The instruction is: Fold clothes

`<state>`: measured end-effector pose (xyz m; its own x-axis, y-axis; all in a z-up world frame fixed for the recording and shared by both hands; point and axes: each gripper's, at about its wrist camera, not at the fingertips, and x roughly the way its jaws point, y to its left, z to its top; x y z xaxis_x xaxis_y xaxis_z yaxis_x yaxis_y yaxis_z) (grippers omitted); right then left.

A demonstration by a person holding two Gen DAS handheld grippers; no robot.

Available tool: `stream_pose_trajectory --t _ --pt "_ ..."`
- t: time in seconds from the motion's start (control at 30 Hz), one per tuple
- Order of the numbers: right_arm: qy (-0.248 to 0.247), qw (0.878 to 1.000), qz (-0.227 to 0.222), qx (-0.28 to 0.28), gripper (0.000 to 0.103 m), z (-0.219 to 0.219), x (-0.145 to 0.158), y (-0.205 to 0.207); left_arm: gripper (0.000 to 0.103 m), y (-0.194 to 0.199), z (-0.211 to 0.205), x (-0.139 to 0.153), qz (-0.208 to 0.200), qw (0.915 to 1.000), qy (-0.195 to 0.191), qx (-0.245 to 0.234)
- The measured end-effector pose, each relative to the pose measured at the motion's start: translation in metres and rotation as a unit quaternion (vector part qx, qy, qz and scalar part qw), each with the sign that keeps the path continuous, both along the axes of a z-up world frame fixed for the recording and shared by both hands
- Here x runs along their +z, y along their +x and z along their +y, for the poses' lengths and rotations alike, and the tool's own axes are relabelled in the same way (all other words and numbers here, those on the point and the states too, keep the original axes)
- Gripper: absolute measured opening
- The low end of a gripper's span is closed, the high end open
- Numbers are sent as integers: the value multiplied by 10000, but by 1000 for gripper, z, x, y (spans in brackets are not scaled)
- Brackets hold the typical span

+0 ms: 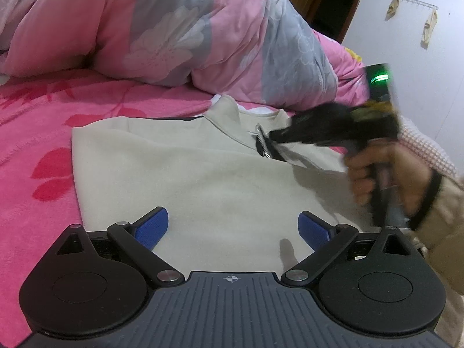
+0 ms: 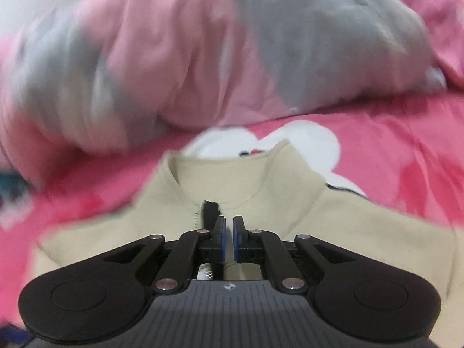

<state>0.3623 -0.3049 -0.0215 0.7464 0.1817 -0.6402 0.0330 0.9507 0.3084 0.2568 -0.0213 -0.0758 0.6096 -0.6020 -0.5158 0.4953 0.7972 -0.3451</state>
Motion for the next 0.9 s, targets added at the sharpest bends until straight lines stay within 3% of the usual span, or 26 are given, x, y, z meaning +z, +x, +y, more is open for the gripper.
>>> stream_pose_trajectory --t 0.17,0.33,0.5,0.6,0.67,0.9 --pt "486 9978 -443 -108 6 -30 42 -100 98 -4 2 3 -70 9998 40 155" --pt "1069 9924 -578 -195 9 -71 28 -223 98 -21 10 22 -123 9995 73 266" --pt "949 9938 -572 -125 17 -69 20 -301 99 -64 15 61 -213 9992 252 208" --pt "928 9935 -661 19 23 -58 8 -326 100 -99 16 76 -257 9984 467 206" --pt "832 9937 -747 120 25 -45 -4 -339 101 -120 16 81 -263 9975 610 238" --pt "-582 9950 -739 349 27 10 -38 -358 101 -169 -5 53 -25 9906 1258 541"
